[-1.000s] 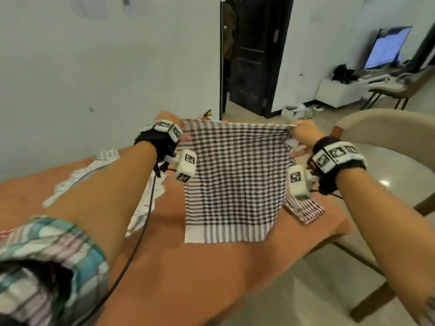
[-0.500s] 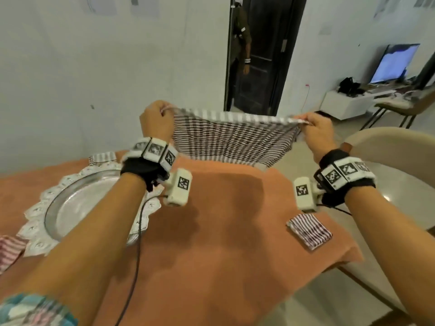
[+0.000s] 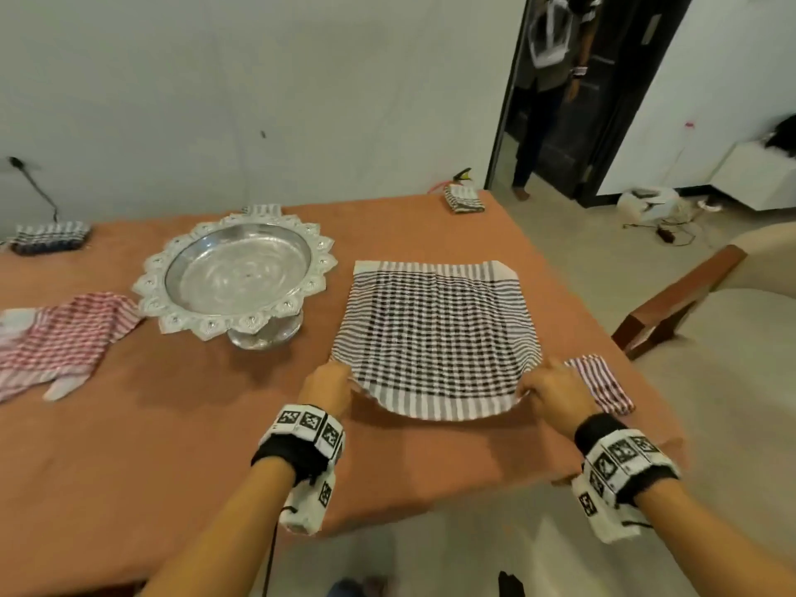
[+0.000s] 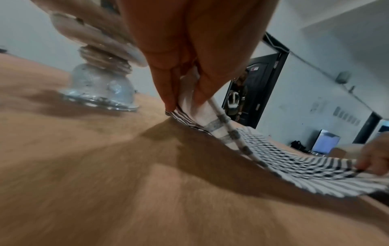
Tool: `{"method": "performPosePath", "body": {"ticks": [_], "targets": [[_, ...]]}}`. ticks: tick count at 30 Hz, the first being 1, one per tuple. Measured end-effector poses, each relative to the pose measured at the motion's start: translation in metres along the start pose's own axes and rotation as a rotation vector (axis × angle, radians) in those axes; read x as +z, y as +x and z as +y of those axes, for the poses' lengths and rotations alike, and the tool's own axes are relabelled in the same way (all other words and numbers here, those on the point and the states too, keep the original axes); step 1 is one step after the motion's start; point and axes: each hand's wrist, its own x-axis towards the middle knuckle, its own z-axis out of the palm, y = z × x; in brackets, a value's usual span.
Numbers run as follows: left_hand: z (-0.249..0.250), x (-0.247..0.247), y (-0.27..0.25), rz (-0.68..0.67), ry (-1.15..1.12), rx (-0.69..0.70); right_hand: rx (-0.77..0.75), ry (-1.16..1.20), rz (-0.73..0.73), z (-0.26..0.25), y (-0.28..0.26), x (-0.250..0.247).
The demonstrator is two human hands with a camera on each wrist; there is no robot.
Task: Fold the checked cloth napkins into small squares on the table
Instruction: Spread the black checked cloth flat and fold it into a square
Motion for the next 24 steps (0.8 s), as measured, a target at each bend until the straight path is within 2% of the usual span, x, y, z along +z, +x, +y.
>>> {"method": "performPosePath", "body": {"ticks": [6,10,12,15,18,20,22,24], "targets": [[-0.038,0.031,-0.035,-0.078,0.124,0.064,-0.103,-0.123,-0.122,0.0,-0.049,0.035],[-0.056,0.041,-0.045,-0.062,0.179,0.061,-0.105,-0.117,-0.022,0.01,-0.071,0.047],[-0.06,0.044,-0.049,-0.107,0.226,0.038,-0.082,-0.085,-0.06,0.01,-0.079,0.047],[-0.046,0.039,-0.057,-0.078,0.326,0.061,-0.051,-0.039,-0.083,0.008,-0.082,0.039],[0.002,0.041,-0.051,-0.019,0.208,0.234,-0.117,0.055,-0.005,-0.025,-0.063,0.04],[0.038,0.053,-0.04,-0.104,0.092,0.235,-0.19,0.148,-0.022,-0.064,-0.041,0.052],[0.063,0.072,-0.031,-0.252,0.074,0.175,-0.154,0.158,-0.189,-0.096,-0.026,0.069],[0.066,0.09,-0.031,-0.367,0.135,0.123,-0.066,0.086,-0.348,-0.106,-0.022,0.085]]}}
